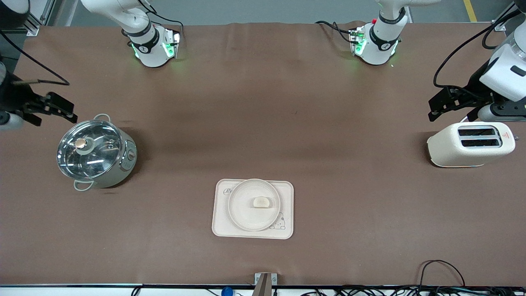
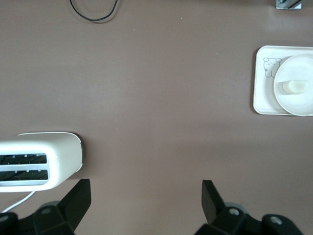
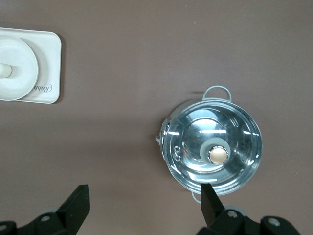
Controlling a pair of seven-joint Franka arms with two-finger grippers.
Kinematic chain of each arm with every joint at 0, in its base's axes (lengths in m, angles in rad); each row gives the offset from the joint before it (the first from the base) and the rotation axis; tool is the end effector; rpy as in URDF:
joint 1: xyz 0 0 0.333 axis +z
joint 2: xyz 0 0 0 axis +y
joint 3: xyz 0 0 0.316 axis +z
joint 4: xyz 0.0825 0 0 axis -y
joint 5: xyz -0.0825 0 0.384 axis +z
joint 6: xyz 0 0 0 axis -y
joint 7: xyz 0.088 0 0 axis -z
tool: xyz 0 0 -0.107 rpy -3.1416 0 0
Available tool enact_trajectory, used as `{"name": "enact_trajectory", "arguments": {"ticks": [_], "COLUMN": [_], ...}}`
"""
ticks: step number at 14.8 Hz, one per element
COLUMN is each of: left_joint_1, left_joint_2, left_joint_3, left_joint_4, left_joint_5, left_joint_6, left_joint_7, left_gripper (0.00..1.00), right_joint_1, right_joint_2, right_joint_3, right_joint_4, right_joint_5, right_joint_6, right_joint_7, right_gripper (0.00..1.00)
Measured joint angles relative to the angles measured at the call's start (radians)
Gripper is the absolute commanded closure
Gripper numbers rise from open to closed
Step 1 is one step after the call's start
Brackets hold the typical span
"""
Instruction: Place bun in plate and plate on tray
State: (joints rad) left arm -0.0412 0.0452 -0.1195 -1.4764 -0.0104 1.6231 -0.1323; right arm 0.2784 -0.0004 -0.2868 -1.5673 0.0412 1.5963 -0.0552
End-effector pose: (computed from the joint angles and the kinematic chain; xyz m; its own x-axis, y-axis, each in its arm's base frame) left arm 0.5672 -0.0912 0.6489 0.9948 -0.0264 0.0987 -0.0294 -0.9991 0.0291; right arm 0.5572 -0.0004 0.6287 0.9985 0.0457 0.0316 0.0469 -0.9981 -0.0396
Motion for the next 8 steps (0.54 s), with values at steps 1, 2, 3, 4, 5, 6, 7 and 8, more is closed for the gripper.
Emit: {"name": "enact_trajectory", "arguments": {"ticks": [1, 2, 3, 4, 5, 6, 7, 8], "left_joint_1": [0.0, 0.0, 0.0, 0.0, 0.0, 0.0, 0.0, 0.0], "left_joint_2": [0.0, 0.0, 0.0, 0.0, 0.0, 0.0, 0.0, 0.0], "left_joint_3": [0.0, 0.0, 0.0, 0.0, 0.0, 0.0, 0.0, 0.0], "left_joint_4": [0.0, 0.0, 0.0, 0.0, 0.0, 0.0, 0.0, 0.0], "left_joint_5": [0.0, 0.0, 0.0, 0.0, 0.0, 0.0, 0.0, 0.0], "left_joint_6": [0.0, 0.0, -0.001, -0.002, -0.002, -0.002, -0.002, -0.002], "left_joint_7": [0.001, 0.001, 0.001, 0.002, 0.002, 0.002, 0.003, 0.008], "left_gripper": [0.0, 0.0, 0.0, 0.0, 0.0, 0.0, 0.0, 0.0], "right_joint_1": [-0.006, -0.012, -0.015, -0.016, -0.017, -0.017, -0.017, -0.017], "right_joint_2": [-0.013, -0.021, -0.023, -0.024, -0.024, -0.024, -0.024, -0.024], "right_joint_3": [0.0, 0.0, 0.0, 0.0, 0.0, 0.0, 0.001, 0.0], "right_joint_4": [-0.003, -0.004, -0.004, -0.004, -0.004, -0.004, -0.003, -0.002], "right_joint_5": [-0.002, -0.002, -0.002, -0.003, -0.003, -0.003, -0.003, -0.003], "right_joint_6": [-0.012, -0.022, -0.025, -0.027, -0.029, -0.031, -0.037, -0.051], "right_joint_7": [0.0, 0.0, 0.0, -0.003, -0.01, -0.015, -0.017, -0.017], "right_gripper": [0.0, 0.0, 0.0, 0.0, 0.0, 0.0, 0.0, 0.0]}}
